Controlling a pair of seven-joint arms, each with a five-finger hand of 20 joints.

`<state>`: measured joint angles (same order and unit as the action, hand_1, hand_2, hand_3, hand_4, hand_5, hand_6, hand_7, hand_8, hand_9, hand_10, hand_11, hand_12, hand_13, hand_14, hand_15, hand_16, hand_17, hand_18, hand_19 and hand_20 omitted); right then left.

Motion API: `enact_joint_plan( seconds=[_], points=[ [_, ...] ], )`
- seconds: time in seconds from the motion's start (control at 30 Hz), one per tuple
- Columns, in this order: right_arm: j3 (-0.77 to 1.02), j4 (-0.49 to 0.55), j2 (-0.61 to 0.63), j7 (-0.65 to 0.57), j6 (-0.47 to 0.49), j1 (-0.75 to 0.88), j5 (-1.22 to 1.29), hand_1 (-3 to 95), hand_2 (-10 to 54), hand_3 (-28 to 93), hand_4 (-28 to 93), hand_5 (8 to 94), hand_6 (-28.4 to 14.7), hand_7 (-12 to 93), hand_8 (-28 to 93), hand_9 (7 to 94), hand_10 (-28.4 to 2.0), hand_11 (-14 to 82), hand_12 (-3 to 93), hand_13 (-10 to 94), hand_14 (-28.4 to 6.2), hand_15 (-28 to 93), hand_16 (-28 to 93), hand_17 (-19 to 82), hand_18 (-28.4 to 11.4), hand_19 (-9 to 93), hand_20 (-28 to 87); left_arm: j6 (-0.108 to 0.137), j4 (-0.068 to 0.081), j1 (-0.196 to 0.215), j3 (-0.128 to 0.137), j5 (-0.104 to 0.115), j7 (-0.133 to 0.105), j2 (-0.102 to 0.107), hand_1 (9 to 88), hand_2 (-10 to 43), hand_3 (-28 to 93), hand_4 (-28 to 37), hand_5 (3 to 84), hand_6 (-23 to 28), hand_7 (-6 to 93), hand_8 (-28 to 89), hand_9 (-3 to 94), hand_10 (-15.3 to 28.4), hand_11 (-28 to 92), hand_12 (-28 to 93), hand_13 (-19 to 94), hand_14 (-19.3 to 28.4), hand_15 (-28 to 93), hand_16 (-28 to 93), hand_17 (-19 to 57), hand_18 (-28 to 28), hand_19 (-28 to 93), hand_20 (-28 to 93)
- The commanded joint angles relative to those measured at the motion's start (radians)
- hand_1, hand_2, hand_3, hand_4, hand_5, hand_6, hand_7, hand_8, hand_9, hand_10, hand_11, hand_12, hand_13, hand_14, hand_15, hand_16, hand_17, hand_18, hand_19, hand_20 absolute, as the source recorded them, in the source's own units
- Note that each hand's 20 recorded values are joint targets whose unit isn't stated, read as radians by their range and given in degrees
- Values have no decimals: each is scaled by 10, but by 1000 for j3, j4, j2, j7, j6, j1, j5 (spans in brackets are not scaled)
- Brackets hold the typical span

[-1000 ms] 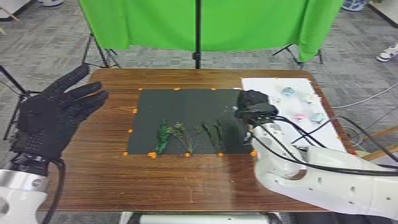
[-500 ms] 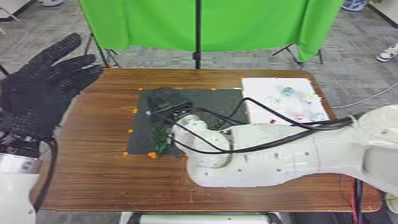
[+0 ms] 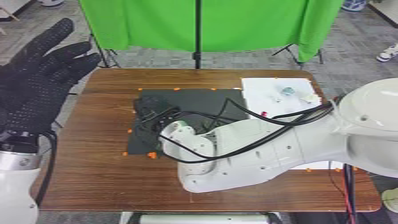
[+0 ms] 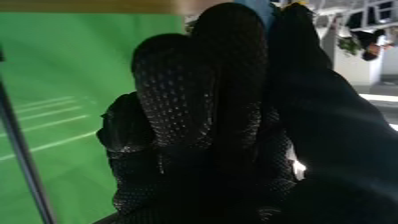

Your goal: Arrange flowers

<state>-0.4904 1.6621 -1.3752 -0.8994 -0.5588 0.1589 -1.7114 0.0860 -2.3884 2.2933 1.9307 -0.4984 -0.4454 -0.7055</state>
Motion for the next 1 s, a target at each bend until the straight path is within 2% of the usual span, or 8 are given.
enact_joint_plan(
  seconds=[0.03, 0.1, 0.17, 0.27, 0.4, 0.57, 0.67, 1.0],
  points=[
    [-9, -27, 8, 28, 52, -27, 40, 549, -95, 601, -283, 843, 56, 130, -20, 937, -71, 354, 186, 860, -43, 597, 221, 467, -190, 932, 374, -6, 9, 19, -11, 10, -51, 35, 230, 73, 766, -248, 329, 78, 161, -106, 311, 208, 246, 110, 238, 282, 438, -69, -100, 284, 575, 18],
    [-2, -35, 20, 33, 76, -16, 26, 543, -95, 597, -283, 835, 57, 131, -25, 937, -70, 352, 188, 855, -42, 601, 223, 462, -189, 932, 382, -9, 11, 10, -17, 8, -40, 35, 231, 73, 766, -248, 329, 78, 161, -106, 311, 208, 246, 110, 239, 282, 438, -69, -100, 284, 575, 17],
    [24, -38, 31, 52, 98, 12, 27, 539, -95, 592, -283, 819, 60, 127, -31, 937, -71, 345, 190, 848, -43, 608, 225, 453, -187, 932, 382, -6, 1, 21, -5, 6, -13, 12, 231, 73, 766, -247, 329, 78, 161, -106, 311, 208, 247, 110, 239, 282, 438, -70, -100, 284, 574, 17],
    [26, -47, 25, 81, 134, 22, 32, 539, -95, 582, -283, 800, 64, 131, -46, 937, -72, 337, 197, 844, -43, 614, 220, 451, -187, 932, 380, 22, -14, 71, 13, 13, -40, 15, 232, 73, 765, -246, 329, 78, 160, -106, 311, 207, 246, 109, 238, 282, 438, -70, -100, 284, 575, 18],
    [27, -54, 25, 82, 147, 31, 35, 541, -95, 562, -283, 782, 63, 130, -52, 937, -72, 333, 199, 838, -45, 618, 218, 447, -187, 932, 379, 23, -14, 74, 14, 14, -47, 20, 234, 73, 765, -246, 329, 78, 161, -106, 311, 209, 247, 109, 238, 282, 438, -70, -100, 284, 575, 18],
    [62, -61, 37, 87, 205, 70, 28, 537, -95, 537, -283, 758, 60, 128, -55, 937, -73, 331, 201, 833, -47, 622, 216, 441, -188, 932, 380, 24, -20, 77, 17, 9, -16, -1, 235, 73, 766, -245, 329, 78, 161, -106, 311, 209, 247, 109, 238, 282, 438, -70, -100, 284, 575, 18],
    [53, -65, 34, 80, 191, 64, 34, 538, -95, 520, -283, 750, 59, 135, -56, 936, -73, 330, 202, 830, -49, 626, 214, 440, -189, 932, 379, 26, -19, 80, 15, 11, -21, 0, 235, 73, 766, -244, 329, 79, 160, -106, 311, 209, 247, 109, 238, 282, 438, -70, -99, 284, 575, 17],
    [80, -67, 42, 70, 199, 83, 35, 530, -95, 510, -283, 743, 56, 140, -60, 935, -75, 332, 204, 828, -51, 631, 207, 439, -190, 932, 380, 23, -16, 61, 4, 10, 9, -14, 237, 73, 764, -243, 329, 79, 162, -106, 310, 207, 249, 110, 238, 282, 439, -70, -100, 284, 576, 16]
  ],
)
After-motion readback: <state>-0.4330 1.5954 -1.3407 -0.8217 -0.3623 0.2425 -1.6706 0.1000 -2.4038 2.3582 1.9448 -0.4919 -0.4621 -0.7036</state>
